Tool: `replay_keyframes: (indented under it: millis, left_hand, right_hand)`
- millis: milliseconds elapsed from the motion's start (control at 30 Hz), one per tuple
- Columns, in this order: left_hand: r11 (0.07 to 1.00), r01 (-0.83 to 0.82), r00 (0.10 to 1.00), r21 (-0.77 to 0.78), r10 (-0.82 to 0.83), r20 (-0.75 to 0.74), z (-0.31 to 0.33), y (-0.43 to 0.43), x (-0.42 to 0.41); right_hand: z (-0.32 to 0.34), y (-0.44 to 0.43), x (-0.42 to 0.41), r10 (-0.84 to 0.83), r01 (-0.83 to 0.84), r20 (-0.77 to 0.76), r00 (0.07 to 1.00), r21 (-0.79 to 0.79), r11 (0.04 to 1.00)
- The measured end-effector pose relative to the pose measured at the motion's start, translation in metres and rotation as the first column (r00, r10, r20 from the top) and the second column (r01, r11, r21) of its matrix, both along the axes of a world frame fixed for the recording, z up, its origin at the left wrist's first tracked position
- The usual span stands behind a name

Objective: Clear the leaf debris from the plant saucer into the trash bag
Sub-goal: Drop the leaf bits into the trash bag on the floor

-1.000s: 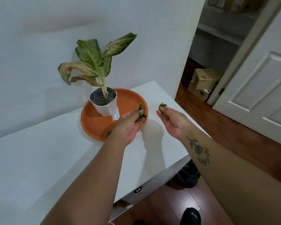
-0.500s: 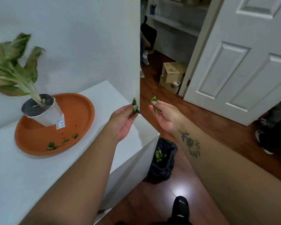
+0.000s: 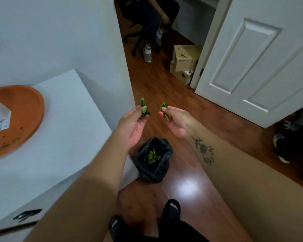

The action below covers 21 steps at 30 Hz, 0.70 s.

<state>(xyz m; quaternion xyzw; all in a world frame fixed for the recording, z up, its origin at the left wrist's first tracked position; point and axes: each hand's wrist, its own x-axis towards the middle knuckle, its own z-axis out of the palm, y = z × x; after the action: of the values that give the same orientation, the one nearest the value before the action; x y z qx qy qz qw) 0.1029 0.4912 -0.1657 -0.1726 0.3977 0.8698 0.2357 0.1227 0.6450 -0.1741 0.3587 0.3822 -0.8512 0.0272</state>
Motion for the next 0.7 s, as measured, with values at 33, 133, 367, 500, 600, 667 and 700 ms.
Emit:
replay_keyframes:
  millis: [33, 133, 367, 500, 600, 667, 700]
  left_hand:
    - [1.0, -0.008, 1.0, -0.007, 0.008, 0.015, -0.006, 0.005, 0.002]
    - [0.999, -0.023, 0.999, -0.033, 0.025, 0.038, -0.021, 0.015, 0.005]
    - [0.994, -0.016, 0.992, -0.108, 0.029, 0.123, -0.091, 0.035, 0.002]
    - [0.988, -0.018, 0.98, -0.154, 0.048, 0.194, -0.149, 0.038, 0.001]
    - [0.983, -0.005, 0.973, -0.185, 0.047, 0.226, -0.197, 0.038, 0.001]
    - [0.981, -0.009, 0.97, -0.192, 0.055, 0.235, -0.229, 0.038, -0.001]
    - [0.982, -0.012, 0.97, -0.188, 0.057, 0.236, -0.245, 0.038, -0.003]
  right_hand:
    - [-0.005, 0.005, 0.0, 0.002, -0.002, 0.007, 1.0, -0.014, 1.0]
    - [-0.02, 0.012, -0.002, 0.003, -0.002, 0.029, 1.0, -0.033, 0.999]
    - [-0.089, 0.029, -0.009, -0.004, 0.012, 0.126, 0.992, -0.067, 0.998]
    - [-0.139, 0.037, -0.012, -0.018, 0.031, 0.172, 0.985, -0.074, 0.997]
    - [-0.188, 0.035, -0.015, -0.023, 0.036, 0.19, 0.982, -0.063, 0.997]
    - [-0.222, 0.032, -0.018, -0.005, 0.018, 0.197, 0.98, -0.064, 0.998]
    - [-0.239, 0.03, -0.019, 0.009, 0.006, 0.199, 0.98, -0.072, 0.997]
